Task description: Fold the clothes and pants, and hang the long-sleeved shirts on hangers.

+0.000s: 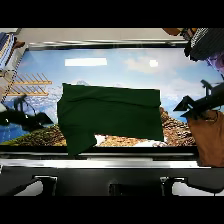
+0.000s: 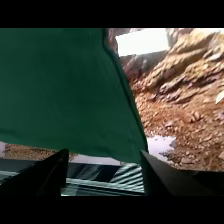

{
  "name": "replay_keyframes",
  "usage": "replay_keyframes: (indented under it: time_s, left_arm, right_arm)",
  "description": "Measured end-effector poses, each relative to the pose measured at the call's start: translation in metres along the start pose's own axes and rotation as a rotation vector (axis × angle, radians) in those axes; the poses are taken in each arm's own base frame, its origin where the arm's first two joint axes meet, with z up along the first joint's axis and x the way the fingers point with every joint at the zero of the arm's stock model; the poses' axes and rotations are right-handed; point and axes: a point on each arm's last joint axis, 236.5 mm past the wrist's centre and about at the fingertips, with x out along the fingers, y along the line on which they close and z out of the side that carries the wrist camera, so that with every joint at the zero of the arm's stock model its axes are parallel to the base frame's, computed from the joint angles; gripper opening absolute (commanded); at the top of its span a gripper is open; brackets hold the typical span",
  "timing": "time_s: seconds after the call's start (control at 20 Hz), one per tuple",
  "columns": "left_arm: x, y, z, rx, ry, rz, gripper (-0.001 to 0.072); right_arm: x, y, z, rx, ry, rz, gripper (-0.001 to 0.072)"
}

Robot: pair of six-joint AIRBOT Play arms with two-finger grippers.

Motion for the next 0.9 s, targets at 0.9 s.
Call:
replay_keyframes:
  time_s: [0.9]
  left_arm:
    - [0.074, -0.032, -0.066, 0.018, 0.036, -0.173, 0.0603]
  right_arm:
    - [-0.01, 0.014, -0.038, 0.011, -0.061, 0.024, 0.0515]
